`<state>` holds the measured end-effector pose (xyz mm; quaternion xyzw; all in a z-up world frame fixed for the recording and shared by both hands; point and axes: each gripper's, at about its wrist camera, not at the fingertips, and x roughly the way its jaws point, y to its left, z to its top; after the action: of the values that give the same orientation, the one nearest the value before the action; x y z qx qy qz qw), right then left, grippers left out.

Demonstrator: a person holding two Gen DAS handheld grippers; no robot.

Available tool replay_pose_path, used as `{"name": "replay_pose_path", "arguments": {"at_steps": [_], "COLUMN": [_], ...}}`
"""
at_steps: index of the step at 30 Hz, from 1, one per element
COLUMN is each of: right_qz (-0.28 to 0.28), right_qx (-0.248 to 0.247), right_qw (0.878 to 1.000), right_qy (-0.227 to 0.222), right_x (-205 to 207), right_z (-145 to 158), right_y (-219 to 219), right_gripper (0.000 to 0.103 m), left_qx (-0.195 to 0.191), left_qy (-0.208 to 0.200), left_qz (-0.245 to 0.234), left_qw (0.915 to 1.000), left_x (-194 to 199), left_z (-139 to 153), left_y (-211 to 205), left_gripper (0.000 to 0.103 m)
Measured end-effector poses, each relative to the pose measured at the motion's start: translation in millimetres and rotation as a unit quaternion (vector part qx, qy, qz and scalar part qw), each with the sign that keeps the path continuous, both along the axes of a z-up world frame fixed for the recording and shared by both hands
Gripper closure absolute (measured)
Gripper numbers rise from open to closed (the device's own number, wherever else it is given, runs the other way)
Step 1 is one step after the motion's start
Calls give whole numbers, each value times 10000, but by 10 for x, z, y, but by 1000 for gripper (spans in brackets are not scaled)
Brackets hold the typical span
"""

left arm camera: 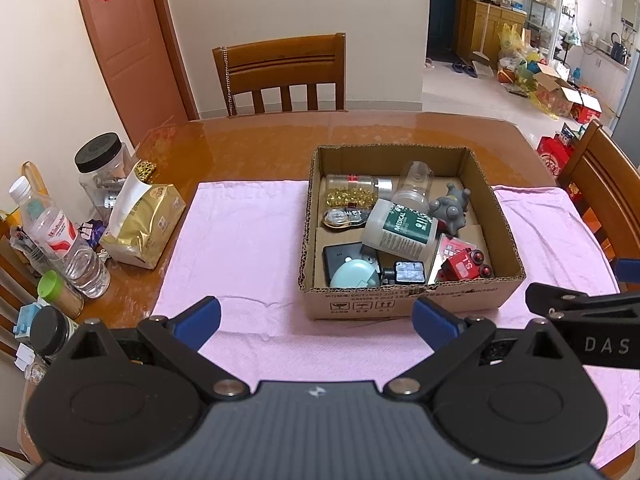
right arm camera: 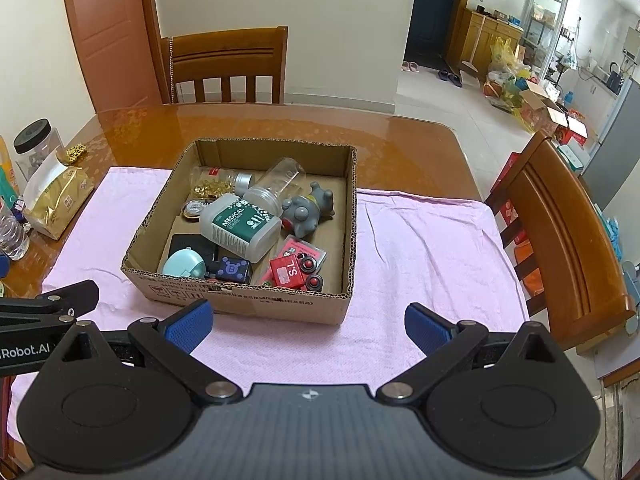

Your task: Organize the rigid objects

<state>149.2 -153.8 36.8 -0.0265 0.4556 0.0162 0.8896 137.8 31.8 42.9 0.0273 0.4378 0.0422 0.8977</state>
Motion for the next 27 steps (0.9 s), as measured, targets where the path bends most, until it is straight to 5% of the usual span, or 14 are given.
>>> {"name": "replay_pose_path", "arguments": {"at_steps": [27], "right_qz": [9], "right_qx": [-31], "right_qw": [10000], "right_qy": [-2], "right_x": [24], "right_z": [18], "right_y": [-12], "right_gripper": [0], "left_qx": [27], "left_qy": [26], "left_qz": [12], "left_qw": [10000], "left_x": [9], "left_z": [7], "left_y": [-19], "left_gripper": [2]}}
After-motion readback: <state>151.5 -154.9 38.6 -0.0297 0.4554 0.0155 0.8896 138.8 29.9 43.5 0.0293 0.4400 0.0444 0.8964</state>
